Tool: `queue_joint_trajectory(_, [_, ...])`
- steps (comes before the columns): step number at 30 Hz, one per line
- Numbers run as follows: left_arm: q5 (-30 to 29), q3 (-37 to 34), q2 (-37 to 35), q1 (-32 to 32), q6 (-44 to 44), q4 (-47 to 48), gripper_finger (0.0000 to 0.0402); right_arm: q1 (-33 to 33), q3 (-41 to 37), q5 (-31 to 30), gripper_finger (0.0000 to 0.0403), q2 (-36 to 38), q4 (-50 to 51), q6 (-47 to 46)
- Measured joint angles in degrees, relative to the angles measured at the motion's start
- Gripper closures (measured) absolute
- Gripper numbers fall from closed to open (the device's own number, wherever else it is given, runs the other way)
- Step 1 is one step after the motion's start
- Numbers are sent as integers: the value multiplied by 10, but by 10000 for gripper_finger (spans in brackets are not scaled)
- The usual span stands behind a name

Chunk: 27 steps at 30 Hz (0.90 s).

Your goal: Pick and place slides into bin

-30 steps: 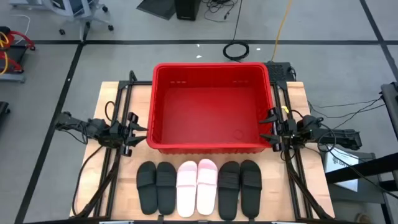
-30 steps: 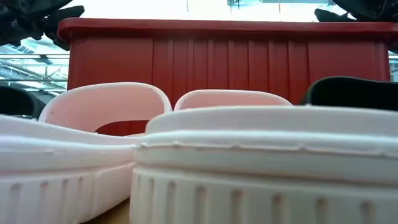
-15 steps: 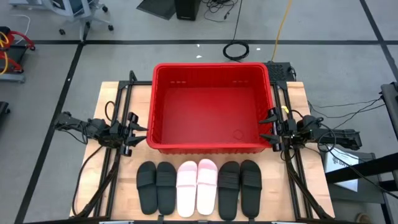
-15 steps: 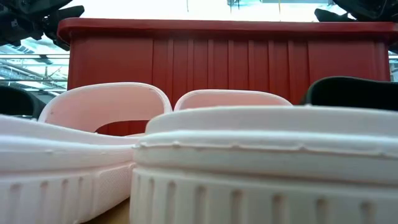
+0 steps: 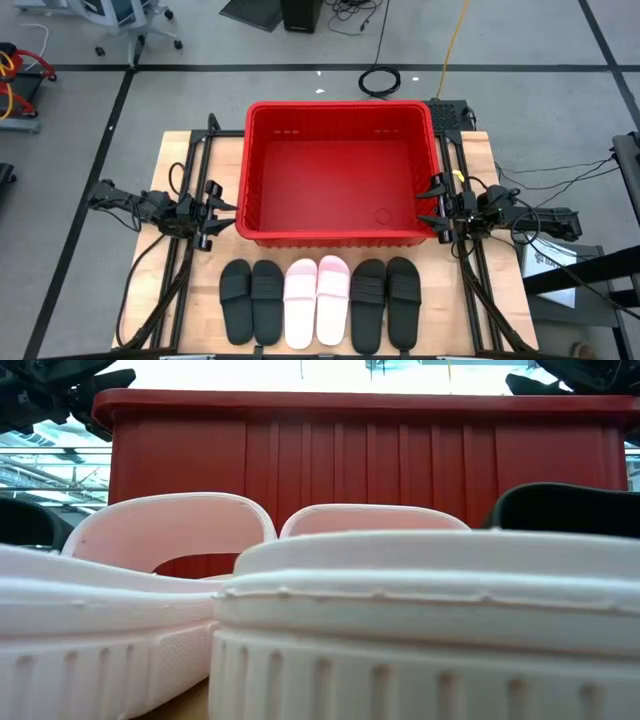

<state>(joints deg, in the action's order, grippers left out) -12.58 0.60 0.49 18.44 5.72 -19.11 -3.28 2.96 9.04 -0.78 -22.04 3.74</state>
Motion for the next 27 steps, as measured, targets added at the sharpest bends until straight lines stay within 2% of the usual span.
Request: queue_joint_trajectory(27, [0,0,0,0,0,0,254,0,0,0,170,0,0,0])
